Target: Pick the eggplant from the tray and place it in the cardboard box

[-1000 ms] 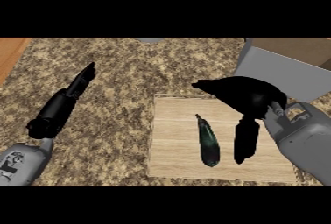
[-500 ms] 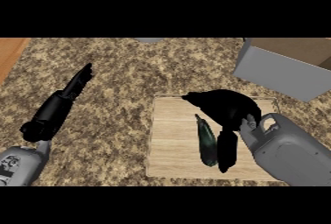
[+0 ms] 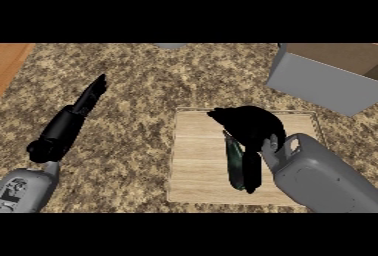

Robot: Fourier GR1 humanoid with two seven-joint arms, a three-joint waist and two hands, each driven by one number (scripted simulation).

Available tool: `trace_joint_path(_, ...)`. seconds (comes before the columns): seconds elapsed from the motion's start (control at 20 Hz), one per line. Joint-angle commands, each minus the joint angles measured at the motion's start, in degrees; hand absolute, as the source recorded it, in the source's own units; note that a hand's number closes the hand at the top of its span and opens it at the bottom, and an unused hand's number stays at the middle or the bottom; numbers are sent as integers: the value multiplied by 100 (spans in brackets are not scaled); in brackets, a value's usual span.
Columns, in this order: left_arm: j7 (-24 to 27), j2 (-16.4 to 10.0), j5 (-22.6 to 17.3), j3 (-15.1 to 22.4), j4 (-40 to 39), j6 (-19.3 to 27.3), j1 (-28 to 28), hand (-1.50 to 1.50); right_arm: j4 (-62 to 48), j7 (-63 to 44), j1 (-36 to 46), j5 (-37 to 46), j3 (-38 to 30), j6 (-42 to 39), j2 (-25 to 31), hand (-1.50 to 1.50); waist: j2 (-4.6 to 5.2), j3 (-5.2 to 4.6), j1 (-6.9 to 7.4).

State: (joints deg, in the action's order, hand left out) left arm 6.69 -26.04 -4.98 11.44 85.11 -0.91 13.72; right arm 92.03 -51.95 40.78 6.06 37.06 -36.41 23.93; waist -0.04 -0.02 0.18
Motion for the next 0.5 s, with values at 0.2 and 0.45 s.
trace_joint_path(0.2,-649,195,128,-156,244,-84,383,0,-579,75,-96,752,16,-353,-276,-150,4,4,4)
trace_joint_path(0.45,-197,206,282,-437,251,-325,-136,0,-422,282,-572,1191,-384,-506,-443,-150,-3,2,-3)
